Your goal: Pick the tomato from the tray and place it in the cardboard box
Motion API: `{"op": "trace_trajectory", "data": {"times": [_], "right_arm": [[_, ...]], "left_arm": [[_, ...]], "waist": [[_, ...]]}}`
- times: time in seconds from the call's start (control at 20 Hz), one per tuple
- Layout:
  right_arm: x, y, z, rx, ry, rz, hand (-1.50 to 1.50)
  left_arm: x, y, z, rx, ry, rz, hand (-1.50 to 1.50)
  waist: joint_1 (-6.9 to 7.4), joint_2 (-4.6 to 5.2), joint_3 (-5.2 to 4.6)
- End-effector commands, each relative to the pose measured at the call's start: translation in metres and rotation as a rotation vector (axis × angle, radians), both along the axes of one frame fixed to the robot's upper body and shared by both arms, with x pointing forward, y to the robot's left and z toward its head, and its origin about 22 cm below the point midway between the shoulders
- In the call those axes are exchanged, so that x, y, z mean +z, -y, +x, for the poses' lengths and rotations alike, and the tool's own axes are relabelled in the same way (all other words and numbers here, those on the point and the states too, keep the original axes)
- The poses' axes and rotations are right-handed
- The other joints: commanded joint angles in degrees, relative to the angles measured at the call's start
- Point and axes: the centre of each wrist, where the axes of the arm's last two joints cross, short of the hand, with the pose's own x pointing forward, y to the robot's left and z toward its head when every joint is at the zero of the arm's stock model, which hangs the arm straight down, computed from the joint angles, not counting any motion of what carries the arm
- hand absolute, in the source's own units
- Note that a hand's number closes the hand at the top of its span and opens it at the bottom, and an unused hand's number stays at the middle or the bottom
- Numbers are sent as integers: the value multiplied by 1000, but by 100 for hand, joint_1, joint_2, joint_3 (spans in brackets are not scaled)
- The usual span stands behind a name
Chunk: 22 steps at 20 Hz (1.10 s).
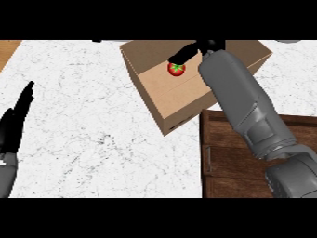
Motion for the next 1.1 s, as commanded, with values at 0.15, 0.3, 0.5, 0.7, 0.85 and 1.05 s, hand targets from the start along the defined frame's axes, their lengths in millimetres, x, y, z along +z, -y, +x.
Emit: {"op": "trace_trajectory", "data": {"times": [0.15, 0.3, 0.5, 0.7, 0.85, 1.05], "right_arm": [[-1, 5, 1, -5, 175, 105, -150], [9, 3, 2, -25, 260, 182, -150], [23, 35, 9, -81, 315, 310, -150], [15, 58, 10, -93, 360, 406, -150], [17, 84, 11, -84, 355, 452, -150], [8, 158, 4, -138, 331, 432, -150]], "left_arm": [[-9, 6, 0, 7, 1, 12, 0], [5, 1, 13, 25, -3, 6, 0], [-16, -13, -15, 28, -16, 1, 0], [6, -9, -5, 23, -18, 14, 0], [-5, -20, -18, 68, -10, 14, 0], [-11, -7, -18, 70, -37, 2, 0]], "waist": [[-22, 17, 2], [-131, -21, 3], [-126, -62, 0], [-147, -74, 8], [-292, -138, 2], [-389, -171, 4]]}}
